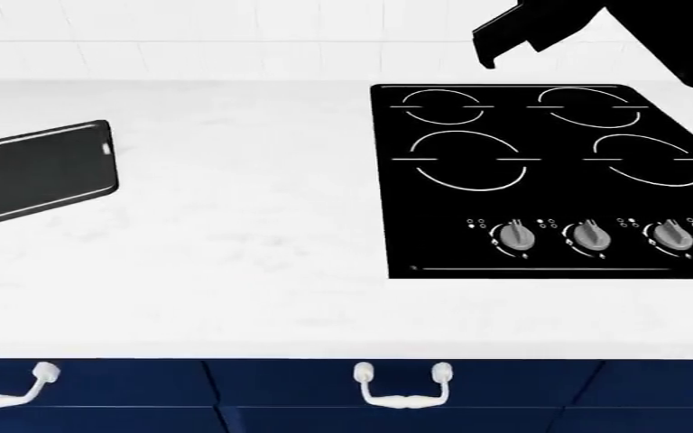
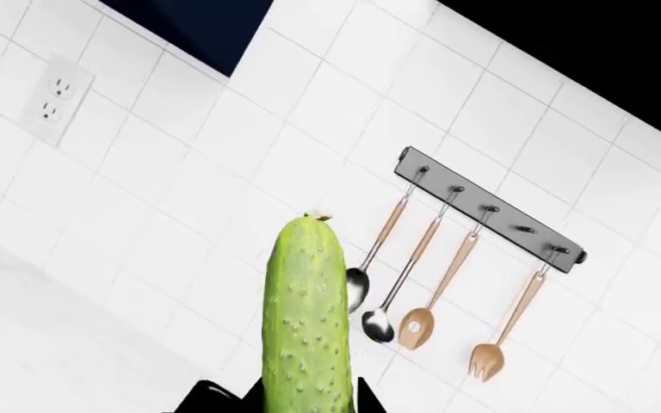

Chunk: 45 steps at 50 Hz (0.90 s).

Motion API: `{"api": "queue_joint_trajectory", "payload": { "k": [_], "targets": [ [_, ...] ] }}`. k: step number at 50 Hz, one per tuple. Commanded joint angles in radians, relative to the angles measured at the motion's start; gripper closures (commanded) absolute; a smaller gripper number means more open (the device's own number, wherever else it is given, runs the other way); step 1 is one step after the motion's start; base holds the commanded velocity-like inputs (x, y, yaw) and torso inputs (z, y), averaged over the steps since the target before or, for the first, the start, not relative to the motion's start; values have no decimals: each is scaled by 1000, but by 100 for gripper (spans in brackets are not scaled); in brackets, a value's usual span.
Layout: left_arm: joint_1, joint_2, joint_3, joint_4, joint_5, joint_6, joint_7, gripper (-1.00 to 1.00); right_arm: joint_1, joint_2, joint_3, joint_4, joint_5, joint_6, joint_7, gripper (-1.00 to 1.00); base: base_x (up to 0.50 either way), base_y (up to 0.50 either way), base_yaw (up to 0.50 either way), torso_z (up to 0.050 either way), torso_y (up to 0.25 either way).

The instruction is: Place the two vegetables and bowl onto the tray for setting up a vegetable dip station.

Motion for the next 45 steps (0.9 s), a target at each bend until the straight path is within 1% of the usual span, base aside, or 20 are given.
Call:
{"api": "queue_joint_trajectory", "payload": {
  "k": [1,45],
  "targets": [
    [-3,1,-2,-2,0,2,-3,100,5,-1,-2,0,-11,3,-3,100,-1,500,0,0,0],
    [1,1,-4,1,1,2,-3,100,-2,2,-14,-2,-12,-9,-2,100,-1,500,0,0,0]
  ]
}}
